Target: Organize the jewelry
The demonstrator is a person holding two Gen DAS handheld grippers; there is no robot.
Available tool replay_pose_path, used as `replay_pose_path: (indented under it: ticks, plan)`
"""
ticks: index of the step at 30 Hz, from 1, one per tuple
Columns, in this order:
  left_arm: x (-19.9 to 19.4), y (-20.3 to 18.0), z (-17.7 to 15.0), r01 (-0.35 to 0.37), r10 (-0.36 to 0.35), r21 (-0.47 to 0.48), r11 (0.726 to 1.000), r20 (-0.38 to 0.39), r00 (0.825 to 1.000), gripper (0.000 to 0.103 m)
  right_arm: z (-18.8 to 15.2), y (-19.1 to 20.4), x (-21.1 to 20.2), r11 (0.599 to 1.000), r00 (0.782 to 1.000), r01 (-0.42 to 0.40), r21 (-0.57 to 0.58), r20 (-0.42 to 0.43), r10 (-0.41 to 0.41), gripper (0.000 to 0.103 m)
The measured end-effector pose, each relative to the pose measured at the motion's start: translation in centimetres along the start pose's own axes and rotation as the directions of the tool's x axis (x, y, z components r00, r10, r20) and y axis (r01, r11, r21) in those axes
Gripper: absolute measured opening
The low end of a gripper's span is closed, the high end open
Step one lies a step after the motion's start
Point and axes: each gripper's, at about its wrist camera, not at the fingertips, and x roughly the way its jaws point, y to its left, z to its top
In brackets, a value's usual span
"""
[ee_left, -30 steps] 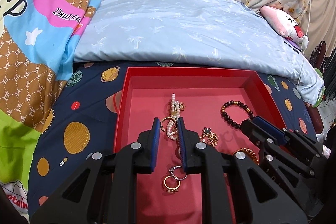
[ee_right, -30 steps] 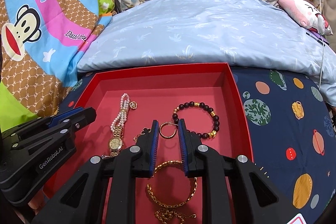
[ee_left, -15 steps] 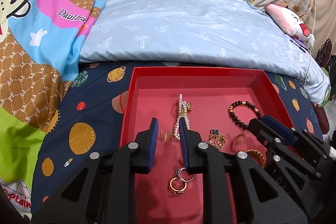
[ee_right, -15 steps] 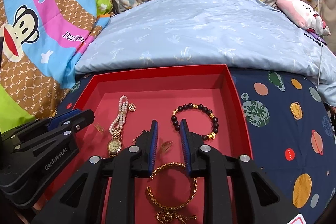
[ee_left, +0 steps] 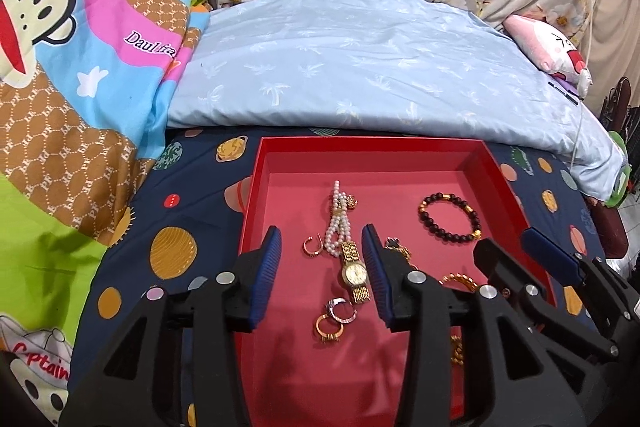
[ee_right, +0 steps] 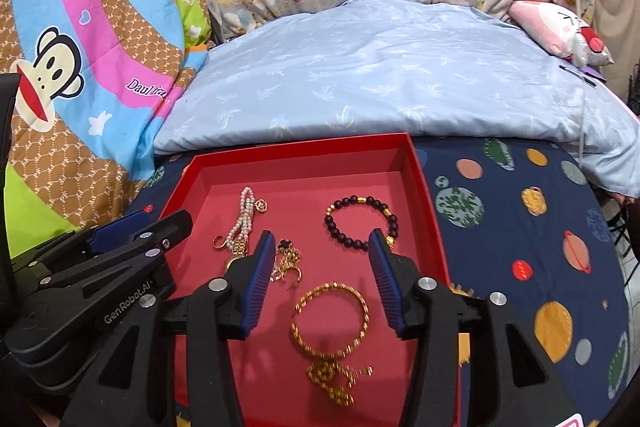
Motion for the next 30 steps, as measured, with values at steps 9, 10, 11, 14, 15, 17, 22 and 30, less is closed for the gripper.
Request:
replay_pose_path:
  ticks: [9,10,11,14,15,17,22,30]
  plan:
    - [-4.2,-0.1,-1.6,-0.008,0.008,-0.004,1.000,0.024,1.000,0.047,-1.6,0.0,-4.6,0.999,0.999,0.041,0.031,0.034,-0.042,0.061]
    - [-4.6,-0.1,-1.8,-0.009,0.009,-0.004,1.000,0.025,1.000,0.048,-1.8,0.0,-5.1,0.998,0.998,0.047,0.033,0.034,-0.048,0.062]
    - [-4.9,-0.1,-2.0,-0.010,0.010,-0.004,1.000,0.027,1.000,0.048,-2.0,0.0,-5.4,0.998,0.998,0.049,0.036,0.034,-0.050,0.062]
    - [-6.2,-0.3,-3.0,-0.011,0.011,0.000,1.000,0.029,1.000,0.049,-3.0,-0.1,-6.7,0.997,0.998,0.059,0.049,0.032,-0.060,0.064]
    - [-6.4,-0.3,-3.3,-0.013,0.013,0.000,1.000,0.029,1.000,0.049,-3.2,-0.1,-6.9,0.997,0.998,0.061,0.051,0.032,-0.063,0.064]
    - [-7.0,-0.4,-4.1,-0.021,0.021,0.005,1.000,0.026,0.999,0.051,-4.0,-0.1,-7.6,0.995,0.996,0.079,0.053,0.031,-0.080,0.066]
    - [-8.3,-0.3,-5.8,-0.031,0.031,0.008,0.999,0.022,0.999,0.055,-5.9,-0.1,-9.1,0.993,0.995,0.094,0.077,0.021,-0.096,0.068]
    - [-10.0,-0.1,-8.4,-0.038,0.038,0.006,0.999,0.010,0.999,0.056,-8.2,0.3,-11.0,0.988,0.990,0.135,0.074,0.017,-0.137,0.071]
